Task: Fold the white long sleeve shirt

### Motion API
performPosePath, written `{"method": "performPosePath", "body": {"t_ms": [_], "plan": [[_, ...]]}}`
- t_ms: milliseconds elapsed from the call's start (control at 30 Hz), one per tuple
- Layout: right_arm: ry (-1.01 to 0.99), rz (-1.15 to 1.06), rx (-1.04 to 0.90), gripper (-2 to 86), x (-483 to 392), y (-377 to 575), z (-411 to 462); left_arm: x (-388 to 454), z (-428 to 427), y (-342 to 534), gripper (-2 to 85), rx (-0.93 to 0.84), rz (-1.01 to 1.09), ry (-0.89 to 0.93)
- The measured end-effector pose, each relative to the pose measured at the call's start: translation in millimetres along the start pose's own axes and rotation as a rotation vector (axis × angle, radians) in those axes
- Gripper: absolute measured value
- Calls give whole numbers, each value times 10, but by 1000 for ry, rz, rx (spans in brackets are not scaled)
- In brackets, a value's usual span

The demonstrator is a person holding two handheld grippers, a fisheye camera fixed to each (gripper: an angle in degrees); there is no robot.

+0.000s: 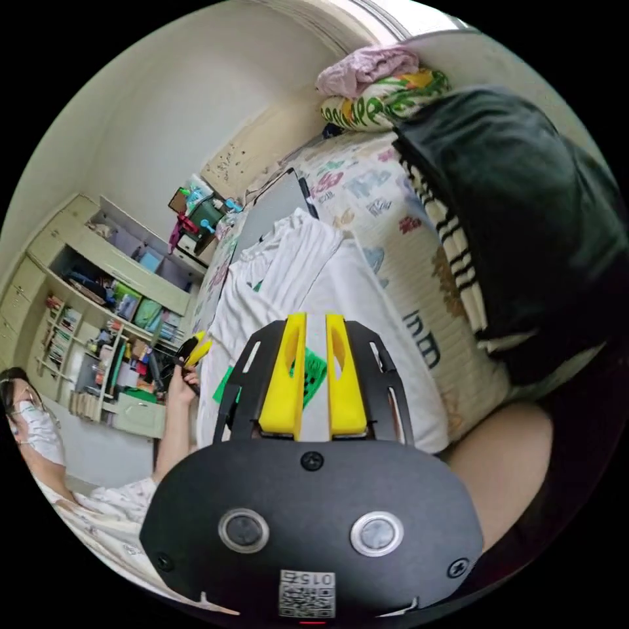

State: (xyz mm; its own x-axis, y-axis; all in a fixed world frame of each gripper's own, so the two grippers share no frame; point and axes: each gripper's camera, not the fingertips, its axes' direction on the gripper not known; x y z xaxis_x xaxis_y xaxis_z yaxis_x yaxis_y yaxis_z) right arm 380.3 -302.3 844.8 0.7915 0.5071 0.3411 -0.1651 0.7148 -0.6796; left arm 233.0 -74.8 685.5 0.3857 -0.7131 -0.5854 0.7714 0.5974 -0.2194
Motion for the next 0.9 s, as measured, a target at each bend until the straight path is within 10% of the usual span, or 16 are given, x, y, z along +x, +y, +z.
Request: {"method": "performPosePath", "body": {"t_ms": [167,333,567,900], "plan": [[10,-365,-73,69,-557,-196,1322,-327,-63,70,182,37,-57,75],[-254,-341,-331,76,-369,-171,3288,-825,-45,146,174,55,-137,171],[-107,-441,-487,99,-447,332,5643,-1088,5,154,127,29,-101,144],[-170,-433,-563,93,404,1552,7007,-1449,-186,362,44,49,-204,204]]}}
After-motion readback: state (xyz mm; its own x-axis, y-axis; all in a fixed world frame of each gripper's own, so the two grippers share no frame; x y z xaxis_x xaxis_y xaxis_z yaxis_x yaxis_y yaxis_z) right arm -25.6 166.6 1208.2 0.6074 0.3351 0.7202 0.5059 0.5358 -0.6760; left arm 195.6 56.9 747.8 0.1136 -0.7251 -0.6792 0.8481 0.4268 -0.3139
